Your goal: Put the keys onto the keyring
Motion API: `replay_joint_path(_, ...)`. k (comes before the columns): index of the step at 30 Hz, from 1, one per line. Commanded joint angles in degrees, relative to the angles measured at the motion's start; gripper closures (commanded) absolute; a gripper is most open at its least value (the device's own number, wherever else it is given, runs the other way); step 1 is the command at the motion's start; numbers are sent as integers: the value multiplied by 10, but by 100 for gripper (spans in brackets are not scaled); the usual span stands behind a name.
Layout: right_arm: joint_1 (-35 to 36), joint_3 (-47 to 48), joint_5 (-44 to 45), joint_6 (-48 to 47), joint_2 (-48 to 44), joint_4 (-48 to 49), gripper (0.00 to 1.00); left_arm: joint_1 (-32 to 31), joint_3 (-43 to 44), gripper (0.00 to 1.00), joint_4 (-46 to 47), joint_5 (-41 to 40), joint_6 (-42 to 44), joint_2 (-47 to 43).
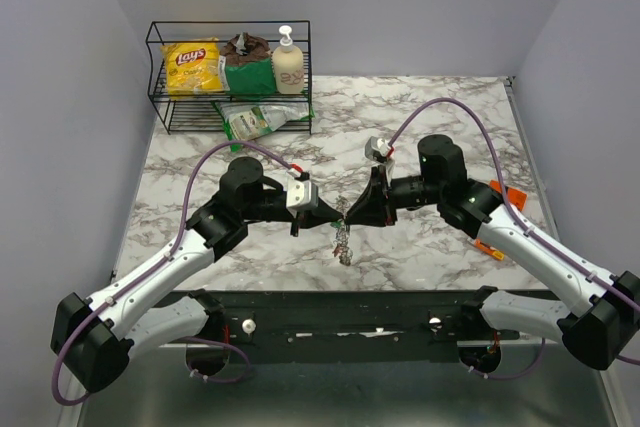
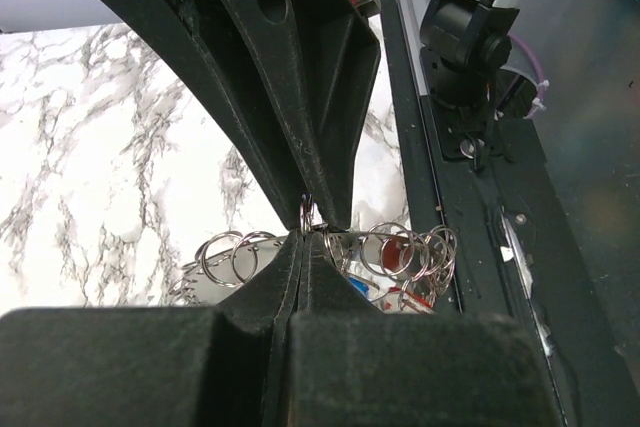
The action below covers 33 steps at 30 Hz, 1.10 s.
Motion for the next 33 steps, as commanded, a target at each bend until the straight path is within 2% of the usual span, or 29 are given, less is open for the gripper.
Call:
replay_joint_path(1,2,12,11,2,1,16,82,-3,21,100,29,9,-4,-3)
replay_joint_path(6,2,14,13,4,-1,16,99,-4,21,100,29,9,-5,-3)
replay_joint_path(21,2,20,10,6,-5,16,99,-3,23,100,25,1,-10,-3)
replay_joint_path(31,2,25,6,6,-8,15,99,-3,24,74,24,-14,-7,-9)
replay_joint_path(33,2,26,6,6,-7,14,99,-4,30,64,11,-25,-1,-11)
